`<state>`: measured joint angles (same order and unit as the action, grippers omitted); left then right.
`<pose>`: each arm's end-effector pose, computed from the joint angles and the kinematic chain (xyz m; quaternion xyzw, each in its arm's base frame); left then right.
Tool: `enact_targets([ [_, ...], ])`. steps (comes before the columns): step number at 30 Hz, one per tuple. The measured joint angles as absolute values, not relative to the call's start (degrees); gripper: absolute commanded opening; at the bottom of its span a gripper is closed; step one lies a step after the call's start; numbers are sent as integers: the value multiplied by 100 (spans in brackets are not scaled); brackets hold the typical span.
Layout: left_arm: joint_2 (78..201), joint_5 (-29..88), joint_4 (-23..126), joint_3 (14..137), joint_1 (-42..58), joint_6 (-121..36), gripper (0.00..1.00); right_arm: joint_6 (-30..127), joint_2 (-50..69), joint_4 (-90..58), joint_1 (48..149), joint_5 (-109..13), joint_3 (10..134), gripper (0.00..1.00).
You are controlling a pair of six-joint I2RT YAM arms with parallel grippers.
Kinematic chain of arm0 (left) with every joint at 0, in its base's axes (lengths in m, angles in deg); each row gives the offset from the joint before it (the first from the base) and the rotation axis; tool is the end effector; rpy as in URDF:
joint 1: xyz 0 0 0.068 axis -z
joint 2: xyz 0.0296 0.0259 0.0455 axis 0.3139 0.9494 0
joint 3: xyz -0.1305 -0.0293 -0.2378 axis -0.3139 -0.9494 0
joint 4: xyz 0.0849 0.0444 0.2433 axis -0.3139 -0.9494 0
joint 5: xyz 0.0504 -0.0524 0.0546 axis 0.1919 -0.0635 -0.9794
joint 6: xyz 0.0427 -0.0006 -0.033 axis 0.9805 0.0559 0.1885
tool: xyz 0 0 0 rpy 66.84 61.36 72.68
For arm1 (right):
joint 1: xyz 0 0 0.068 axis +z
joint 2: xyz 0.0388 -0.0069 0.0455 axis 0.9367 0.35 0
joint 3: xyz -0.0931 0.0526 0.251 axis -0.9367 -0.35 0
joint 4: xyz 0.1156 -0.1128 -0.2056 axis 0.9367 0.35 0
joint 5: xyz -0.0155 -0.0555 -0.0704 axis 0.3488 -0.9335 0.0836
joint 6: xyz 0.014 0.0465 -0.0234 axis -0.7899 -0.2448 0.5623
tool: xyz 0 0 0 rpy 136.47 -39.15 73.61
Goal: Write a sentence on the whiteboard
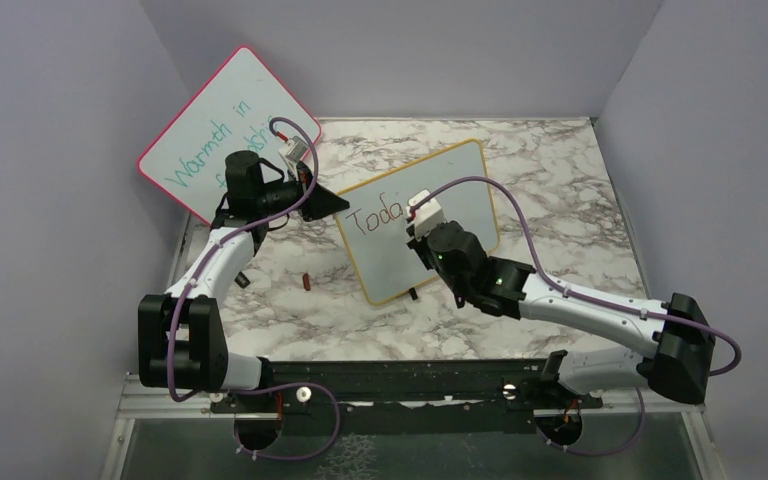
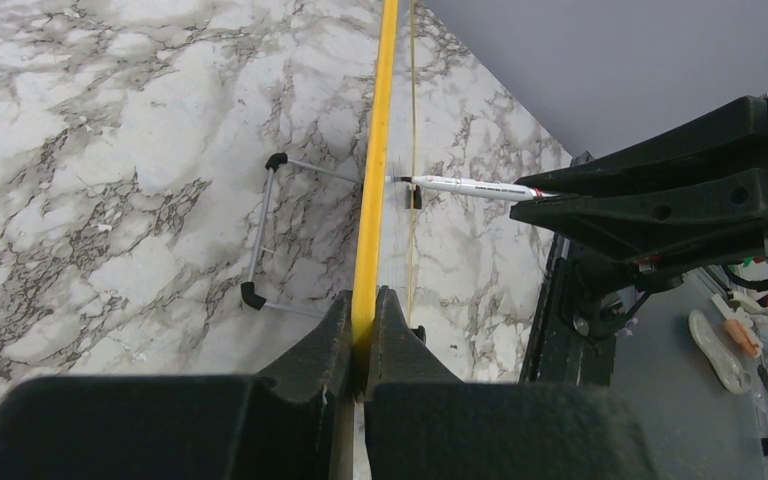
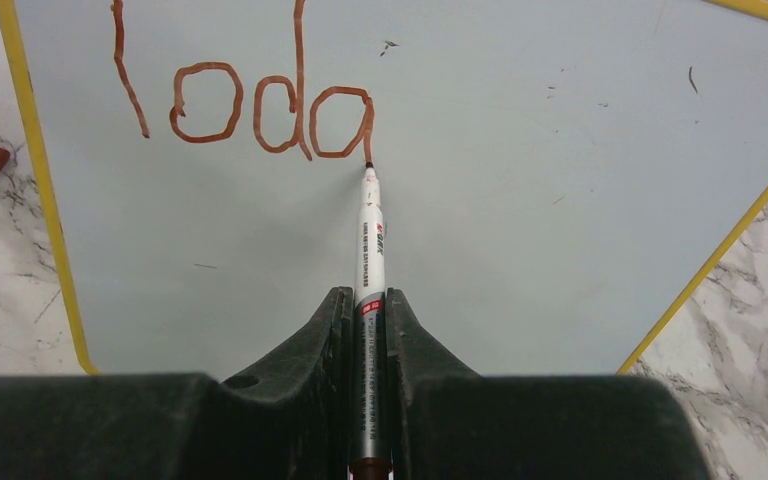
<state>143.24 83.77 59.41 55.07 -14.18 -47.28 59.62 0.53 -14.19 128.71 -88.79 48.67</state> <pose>0.2982 -0.0532 0.2872 0.2337 0.7162 -0.5016 0.4253 0.1636 0.2364 0.2965 -0.2845 0.7628 0.0346 0.5797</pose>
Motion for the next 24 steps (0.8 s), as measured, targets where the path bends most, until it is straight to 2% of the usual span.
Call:
enact_targets([
  [24, 14324, 8379, 5879, 5535, -1418, -4674, 0, 6203, -70, -2029, 12788, -8921, 4683, 1],
])
